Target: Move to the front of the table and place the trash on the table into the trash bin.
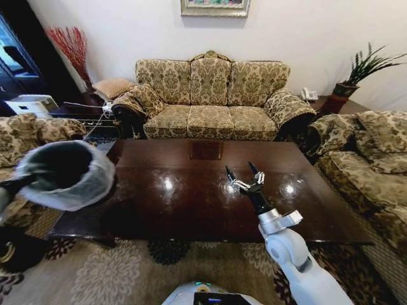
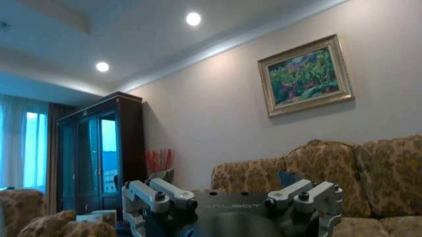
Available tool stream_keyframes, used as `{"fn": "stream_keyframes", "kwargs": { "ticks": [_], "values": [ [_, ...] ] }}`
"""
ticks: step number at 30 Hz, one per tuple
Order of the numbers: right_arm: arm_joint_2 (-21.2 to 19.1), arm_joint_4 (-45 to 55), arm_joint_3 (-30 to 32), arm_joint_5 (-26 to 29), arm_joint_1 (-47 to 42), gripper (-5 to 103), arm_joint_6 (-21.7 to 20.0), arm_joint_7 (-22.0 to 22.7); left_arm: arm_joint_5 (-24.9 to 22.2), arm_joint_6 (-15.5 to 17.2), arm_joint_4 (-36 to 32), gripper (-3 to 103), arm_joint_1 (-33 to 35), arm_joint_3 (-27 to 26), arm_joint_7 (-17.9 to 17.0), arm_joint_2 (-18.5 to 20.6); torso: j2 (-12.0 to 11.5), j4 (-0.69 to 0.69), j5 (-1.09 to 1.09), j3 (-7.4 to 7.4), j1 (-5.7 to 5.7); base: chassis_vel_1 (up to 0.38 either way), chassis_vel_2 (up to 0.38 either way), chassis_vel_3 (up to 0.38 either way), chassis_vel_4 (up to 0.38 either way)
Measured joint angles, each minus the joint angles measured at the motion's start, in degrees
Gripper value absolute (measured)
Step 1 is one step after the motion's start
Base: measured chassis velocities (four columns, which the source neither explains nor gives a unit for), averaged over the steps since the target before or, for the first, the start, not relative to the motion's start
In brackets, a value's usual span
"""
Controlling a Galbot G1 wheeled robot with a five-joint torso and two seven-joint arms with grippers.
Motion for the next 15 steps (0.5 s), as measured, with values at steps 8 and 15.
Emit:
{"fn": "stream_keyframes", "kwargs": {
  "ticks": [8,15],
  "values": [
    [0.8,-1.1,-3.5,-0.8,0.1,100,1.2,1.3,3.7,-5.0,4.0,1,0.9,-2.1,-0.9,-11.9,0.0,0.01,0.07,-0.03,-0.07,0.277,-0.276,-0.295,0.285],
    [2.2,-1.0,-4.3,-2.1,-1.4,100,1.3,2.0,7.5,-9.6,10.9,1,-2.1,2.9,-1.9,-20.7,0.1,0.02,0.05,-0.04,-0.09,0.119,-0.133,-0.128,0.150]
  ]
}}
